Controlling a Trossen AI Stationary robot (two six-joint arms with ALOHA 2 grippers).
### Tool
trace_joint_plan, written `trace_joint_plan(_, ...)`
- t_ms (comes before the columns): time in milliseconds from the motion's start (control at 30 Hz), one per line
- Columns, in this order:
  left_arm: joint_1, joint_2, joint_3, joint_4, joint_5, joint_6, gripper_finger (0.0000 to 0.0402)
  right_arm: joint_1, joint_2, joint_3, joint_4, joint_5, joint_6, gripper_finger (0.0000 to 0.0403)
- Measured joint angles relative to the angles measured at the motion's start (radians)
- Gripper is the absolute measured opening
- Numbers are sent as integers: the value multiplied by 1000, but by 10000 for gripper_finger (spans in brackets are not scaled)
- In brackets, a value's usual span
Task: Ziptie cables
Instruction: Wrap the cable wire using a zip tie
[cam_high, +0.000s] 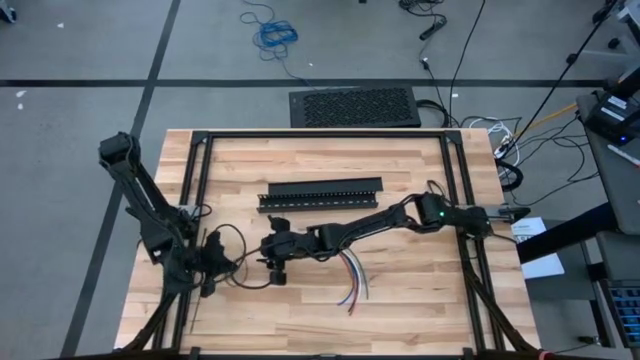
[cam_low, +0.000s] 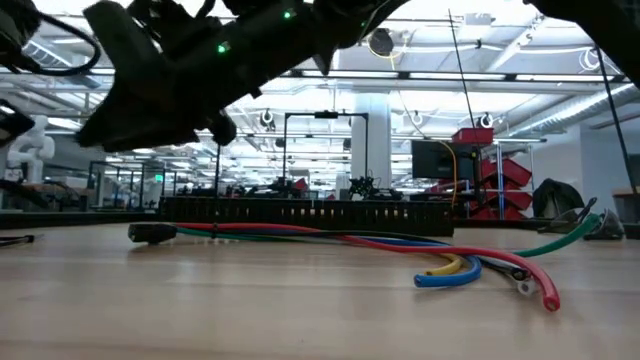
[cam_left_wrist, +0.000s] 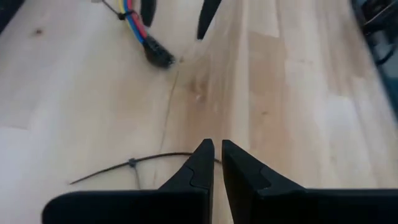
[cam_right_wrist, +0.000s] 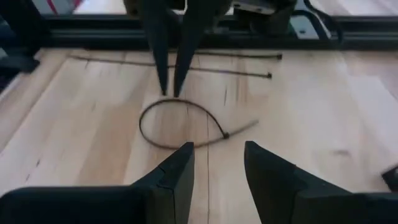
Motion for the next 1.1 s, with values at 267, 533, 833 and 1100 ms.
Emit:
trace_joint_plan(267,76,125,0,24,41,228,67,2,-3,-3,-118,0,4,130)
trace_joint_plan(533,219,263,0,77,133,524,71,2,-3,-3,-203,-6,-19,130)
trace_joint_plan(833,338,307,4,127,261,658,71,3,-3,-3,-256,-8,-46,130)
trace_joint_plan(1100,346,292,18,107,355,671,70,2,-3,-3,-276,-8,-58,130)
